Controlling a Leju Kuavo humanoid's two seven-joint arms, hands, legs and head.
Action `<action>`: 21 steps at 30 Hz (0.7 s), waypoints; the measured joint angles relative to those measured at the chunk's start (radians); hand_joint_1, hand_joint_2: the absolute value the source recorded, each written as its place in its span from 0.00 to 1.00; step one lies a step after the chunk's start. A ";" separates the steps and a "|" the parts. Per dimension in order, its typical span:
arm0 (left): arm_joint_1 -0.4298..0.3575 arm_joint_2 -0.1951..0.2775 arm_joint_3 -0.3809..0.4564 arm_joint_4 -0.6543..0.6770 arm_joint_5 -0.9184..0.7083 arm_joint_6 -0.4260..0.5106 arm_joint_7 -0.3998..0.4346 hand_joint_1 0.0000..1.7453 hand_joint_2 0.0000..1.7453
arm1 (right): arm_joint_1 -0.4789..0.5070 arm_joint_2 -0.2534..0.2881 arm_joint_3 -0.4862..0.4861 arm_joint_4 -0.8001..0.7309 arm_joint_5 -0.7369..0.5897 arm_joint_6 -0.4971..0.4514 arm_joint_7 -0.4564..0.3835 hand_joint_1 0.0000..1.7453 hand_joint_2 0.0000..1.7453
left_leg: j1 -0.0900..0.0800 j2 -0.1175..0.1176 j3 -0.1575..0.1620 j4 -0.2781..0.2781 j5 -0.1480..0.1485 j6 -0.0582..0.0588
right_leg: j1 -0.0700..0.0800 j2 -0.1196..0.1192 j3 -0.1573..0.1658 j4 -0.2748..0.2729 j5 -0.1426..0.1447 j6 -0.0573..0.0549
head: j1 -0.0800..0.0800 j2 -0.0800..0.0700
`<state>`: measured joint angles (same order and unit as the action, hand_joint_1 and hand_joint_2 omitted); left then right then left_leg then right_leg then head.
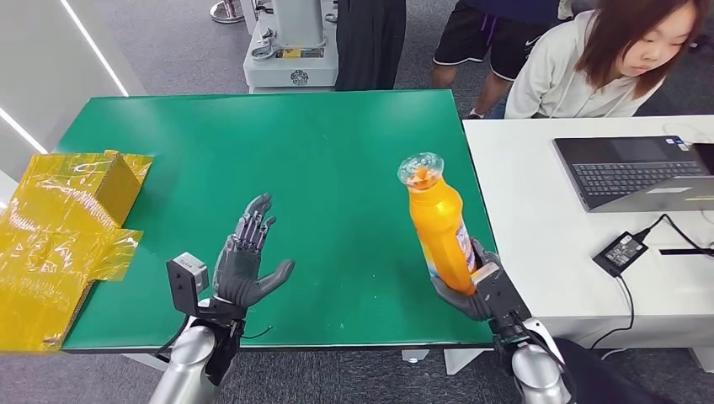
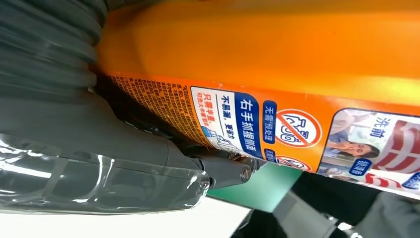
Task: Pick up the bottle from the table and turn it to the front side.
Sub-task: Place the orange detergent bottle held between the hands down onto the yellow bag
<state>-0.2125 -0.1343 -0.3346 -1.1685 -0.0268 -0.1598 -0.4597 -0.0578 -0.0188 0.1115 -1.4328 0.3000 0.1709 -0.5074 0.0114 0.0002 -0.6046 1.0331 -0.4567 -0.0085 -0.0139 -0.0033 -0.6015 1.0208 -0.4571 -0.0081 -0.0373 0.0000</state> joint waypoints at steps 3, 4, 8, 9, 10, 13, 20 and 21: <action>-0.011 -0.005 -0.010 0.006 0.001 0.000 -0.001 0.00 1.00 | -0.033 0.012 0.027 0.008 0.006 -0.002 0.004 1.00 1.00 | 0.000 0.000 0.000 0.000 0.000 0.000 | 0.000 0.000 0.000 0.000 0.000 0.000 | 0.000 0.000; -0.013 -0.007 -0.011 0.007 0.001 0.001 -0.001 0.00 1.00 | -0.043 0.015 0.035 0.012 0.006 -0.003 0.004 1.00 1.00 | 0.000 0.000 0.000 0.000 0.000 0.000 | 0.000 0.000 0.000 0.000 0.000 0.000 | 0.000 0.000; -0.022 -0.012 -0.012 0.011 0.006 0.003 0.000 0.00 1.00 | -0.094 0.025 0.067 0.030 0.008 0.000 0.010 1.00 1.00 | 0.000 0.000 0.000 0.000 0.000 0.000 | 0.000 0.000 0.000 0.001 0.000 0.000 | 0.000 0.000; -0.026 -0.013 -0.013 0.014 0.007 0.003 0.001 0.00 1.00 | -0.107 0.027 0.074 0.035 0.009 0.000 0.014 1.00 1.00 | 0.000 0.000 0.000 0.000 0.000 0.000 | 0.000 0.000 0.000 0.001 0.000 0.000 | 0.000 0.000; -0.030 -0.014 -0.014 0.016 0.008 0.003 0.003 0.00 1.00 | -0.118 0.029 0.081 0.041 0.010 0.001 0.019 1.00 1.00 | 0.000 0.000 0.000 0.000 0.000 0.000 | 0.000 0.000 0.000 0.001 0.000 0.000 | 0.000 0.000; -0.042 -0.016 -0.017 0.022 0.011 0.003 0.005 0.00 1.00 | -0.143 0.033 0.091 0.054 0.010 -0.001 0.028 1.00 1.00 | 0.000 -0.001 0.000 0.000 0.000 0.000 | 0.000 -0.001 0.000 0.001 0.000 0.000 | 0.000 0.000; -0.053 -0.016 -0.021 0.030 0.022 -0.004 0.005 0.00 1.00 | -0.154 0.033 0.094 0.074 0.008 0.001 0.031 1.00 1.00 | 0.000 -0.001 0.000 0.000 0.000 0.000 | 0.000 0.000 0.000 0.000 0.000 0.000 | 0.000 0.000; -0.054 -0.015 -0.021 0.030 0.028 -0.010 0.005 0.00 1.00 | -0.155 0.033 0.094 0.079 0.007 0.005 0.031 1.00 1.00 | 0.000 -0.001 0.000 0.000 0.000 0.000 | 0.000 0.000 0.000 0.000 0.000 0.000 | 0.000 0.000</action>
<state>-0.2667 -0.1495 -0.3555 -1.1383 0.0008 -0.1696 -0.4547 -0.2129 0.0145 0.2060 -1.3540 0.3071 0.1764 -0.4763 0.0114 -0.0003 -0.6051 1.0332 -0.4565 -0.0083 -0.0139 -0.0036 -0.6020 1.0213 -0.4571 -0.0082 -0.0374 0.0000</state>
